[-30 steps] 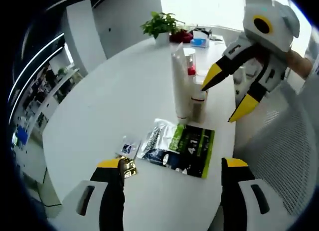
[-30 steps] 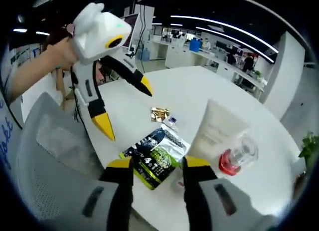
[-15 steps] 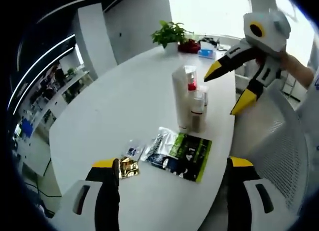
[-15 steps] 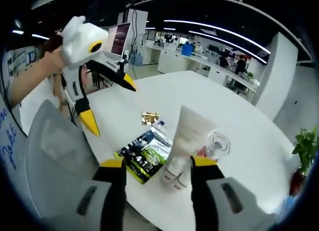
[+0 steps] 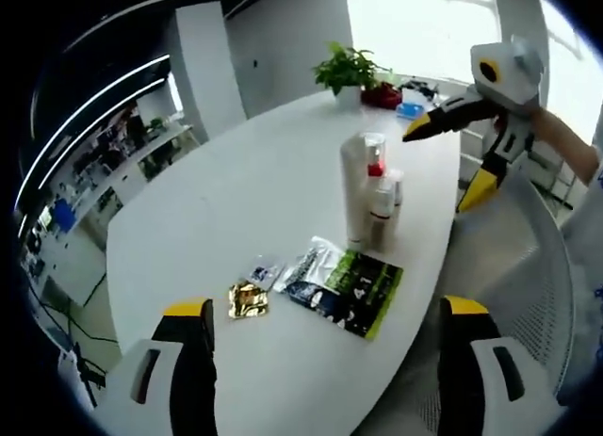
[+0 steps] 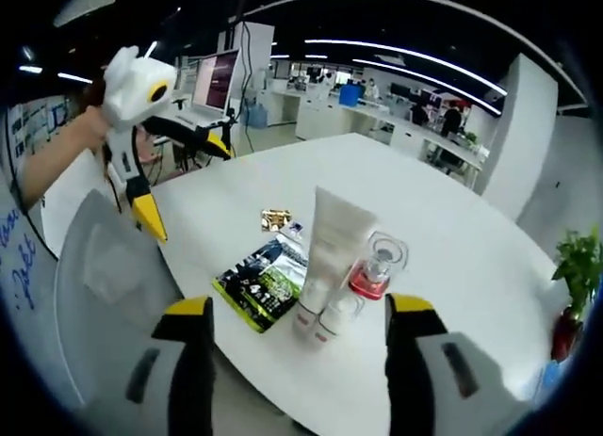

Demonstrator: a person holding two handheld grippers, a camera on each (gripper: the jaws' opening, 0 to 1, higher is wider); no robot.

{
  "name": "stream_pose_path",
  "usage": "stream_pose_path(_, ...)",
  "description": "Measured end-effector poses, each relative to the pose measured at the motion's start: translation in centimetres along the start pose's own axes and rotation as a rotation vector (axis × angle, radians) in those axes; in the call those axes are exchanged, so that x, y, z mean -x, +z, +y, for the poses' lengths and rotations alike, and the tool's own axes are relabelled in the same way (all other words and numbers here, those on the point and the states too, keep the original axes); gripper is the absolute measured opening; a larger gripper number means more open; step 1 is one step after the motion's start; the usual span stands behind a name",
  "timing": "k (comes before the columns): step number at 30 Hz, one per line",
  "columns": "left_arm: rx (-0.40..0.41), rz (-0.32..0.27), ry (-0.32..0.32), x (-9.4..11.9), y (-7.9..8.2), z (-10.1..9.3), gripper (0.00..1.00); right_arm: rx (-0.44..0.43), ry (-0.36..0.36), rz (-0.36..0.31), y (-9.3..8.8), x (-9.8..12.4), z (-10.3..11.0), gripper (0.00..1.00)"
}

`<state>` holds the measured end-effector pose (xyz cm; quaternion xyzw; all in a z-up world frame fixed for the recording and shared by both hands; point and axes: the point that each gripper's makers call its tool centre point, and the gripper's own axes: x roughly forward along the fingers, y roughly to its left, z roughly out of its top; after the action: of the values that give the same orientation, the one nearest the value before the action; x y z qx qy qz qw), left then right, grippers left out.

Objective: Arrange the skincare products in the storage area until every visible bottle or jar stands upright without overlapping.

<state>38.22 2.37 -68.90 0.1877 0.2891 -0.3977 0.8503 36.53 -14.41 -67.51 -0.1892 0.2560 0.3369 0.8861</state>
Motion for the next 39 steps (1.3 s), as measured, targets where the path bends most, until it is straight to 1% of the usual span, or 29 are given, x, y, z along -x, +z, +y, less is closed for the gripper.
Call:
stream_pose_path(7,0.019,-0.014,0.026,0.7,-0.1,0.1,0.97,-0.014,-0.005,0.003,-0.1,0.3,-0.6,0.84)
stream_pose_path(14,0.036,-0.029,0.041,1.1,-0.2,-0.1,0.97,-0.005,-0.001,0.018,-0.3,0.1,-0.7,0.88)
stream_pose_path(19,0.038,-0.026,0.043,1.3,-0.4,-0.4,0.97,-0.004,0.006,0.011,-0.2,0.2,-0.6,0.91)
stream_pose_path(24,0.035,-0.029,0.049,1.5,-0.4,-0.4,0.97,-0.002,0.012,0.02,-0.6,0.3,-0.6,0.94)
stream_pose_path(27,0.034,-0.022,0.052,1.6,-0.6,-0.5,0.97,-0.016,0.014,0.018,-0.7,0.3,-0.5,0.97)
stream_pose_path(35,0.05,-0.024,0.05,1.6,-0.9,-0.8,0.97,-0.011,0.027,0.028,-1.1,0.3,-0.3,0.98)
stream_pose_path(39,0.048,-0.014,0.049,1.5,-1.0,-0.8,0.97,-0.013,0.031,0.026,-1.1,0.2,-0.3,0.99)
